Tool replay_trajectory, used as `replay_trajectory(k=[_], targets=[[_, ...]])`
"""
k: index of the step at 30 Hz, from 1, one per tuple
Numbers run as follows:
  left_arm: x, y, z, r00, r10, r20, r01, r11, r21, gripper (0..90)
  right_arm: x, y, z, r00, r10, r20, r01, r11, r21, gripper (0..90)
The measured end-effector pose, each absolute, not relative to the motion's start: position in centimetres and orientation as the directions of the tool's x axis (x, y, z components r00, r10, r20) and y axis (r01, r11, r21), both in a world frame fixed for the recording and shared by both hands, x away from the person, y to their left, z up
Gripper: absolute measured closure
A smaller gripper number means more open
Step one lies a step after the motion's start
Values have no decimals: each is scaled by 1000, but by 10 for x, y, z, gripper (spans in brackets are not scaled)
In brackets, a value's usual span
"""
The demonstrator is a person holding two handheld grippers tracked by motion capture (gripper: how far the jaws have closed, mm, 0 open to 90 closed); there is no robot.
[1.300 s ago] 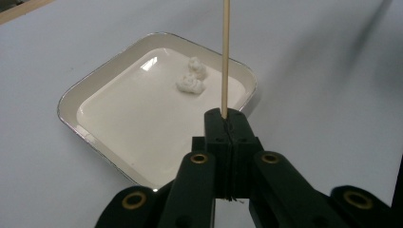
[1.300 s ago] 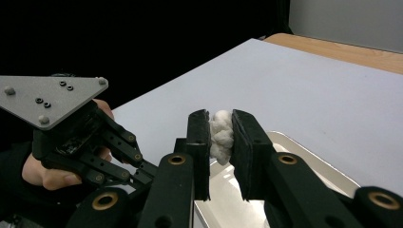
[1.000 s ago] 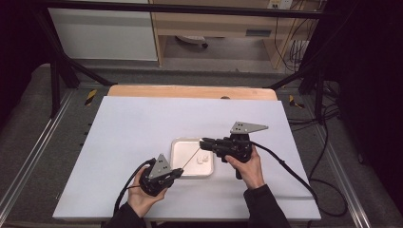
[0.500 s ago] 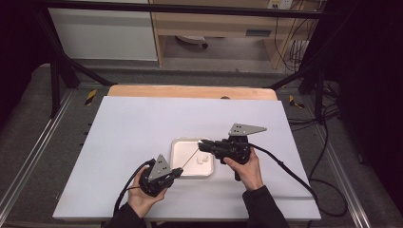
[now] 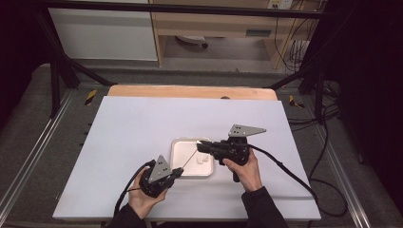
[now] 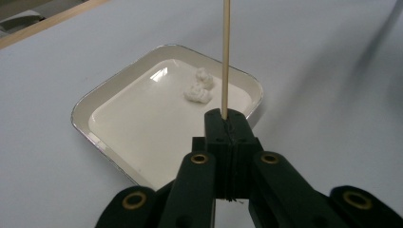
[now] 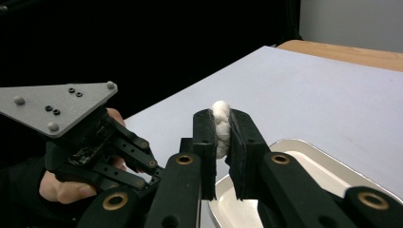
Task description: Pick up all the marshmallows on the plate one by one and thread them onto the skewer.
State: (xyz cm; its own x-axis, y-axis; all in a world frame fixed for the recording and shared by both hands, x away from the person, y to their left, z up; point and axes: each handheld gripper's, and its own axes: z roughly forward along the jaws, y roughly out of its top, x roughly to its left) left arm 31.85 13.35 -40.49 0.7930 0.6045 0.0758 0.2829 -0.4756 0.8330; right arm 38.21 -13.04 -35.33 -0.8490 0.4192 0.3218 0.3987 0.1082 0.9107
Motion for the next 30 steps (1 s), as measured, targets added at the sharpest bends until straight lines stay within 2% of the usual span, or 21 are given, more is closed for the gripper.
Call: replay_trajectory(k=[30], targets=[[316,135,-405,784,617,65,265,-428,864,894,379,-125,-358,-853,392,345,393,47,918,828]])
